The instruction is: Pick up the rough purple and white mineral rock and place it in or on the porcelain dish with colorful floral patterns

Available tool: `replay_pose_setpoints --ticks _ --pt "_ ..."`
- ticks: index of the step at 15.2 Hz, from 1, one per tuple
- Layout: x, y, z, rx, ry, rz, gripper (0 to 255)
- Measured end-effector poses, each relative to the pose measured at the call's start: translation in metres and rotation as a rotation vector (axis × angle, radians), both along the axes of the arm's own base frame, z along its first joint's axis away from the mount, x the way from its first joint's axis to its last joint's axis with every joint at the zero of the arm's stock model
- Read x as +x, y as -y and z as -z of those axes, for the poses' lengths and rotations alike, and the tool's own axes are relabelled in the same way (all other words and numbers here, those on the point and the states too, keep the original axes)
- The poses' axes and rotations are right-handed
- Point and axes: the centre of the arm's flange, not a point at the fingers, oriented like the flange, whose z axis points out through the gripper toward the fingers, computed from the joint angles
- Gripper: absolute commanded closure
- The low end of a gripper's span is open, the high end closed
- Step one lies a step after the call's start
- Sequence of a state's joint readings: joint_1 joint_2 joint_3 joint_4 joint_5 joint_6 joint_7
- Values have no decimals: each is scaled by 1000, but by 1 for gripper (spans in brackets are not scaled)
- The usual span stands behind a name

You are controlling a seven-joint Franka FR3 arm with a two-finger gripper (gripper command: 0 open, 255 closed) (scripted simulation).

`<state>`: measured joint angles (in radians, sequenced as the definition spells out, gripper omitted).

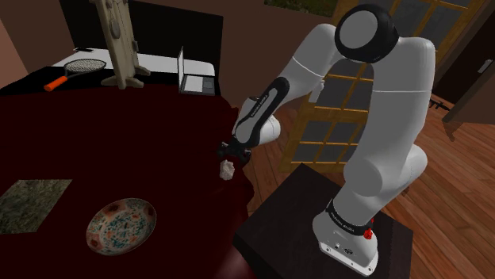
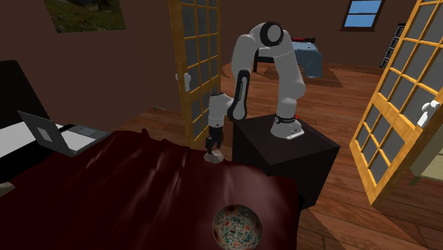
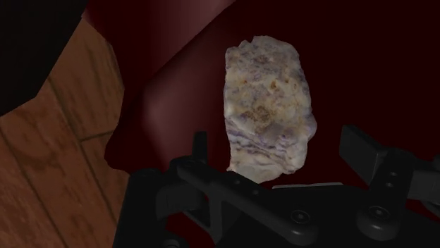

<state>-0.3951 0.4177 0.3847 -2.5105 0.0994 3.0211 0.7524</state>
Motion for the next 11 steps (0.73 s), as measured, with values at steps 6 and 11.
replay_pose_setpoints --ticks 6,11 --pt "1 -4 27 3 6 13 0" --pt "2 -4 28 3 6 13 0"
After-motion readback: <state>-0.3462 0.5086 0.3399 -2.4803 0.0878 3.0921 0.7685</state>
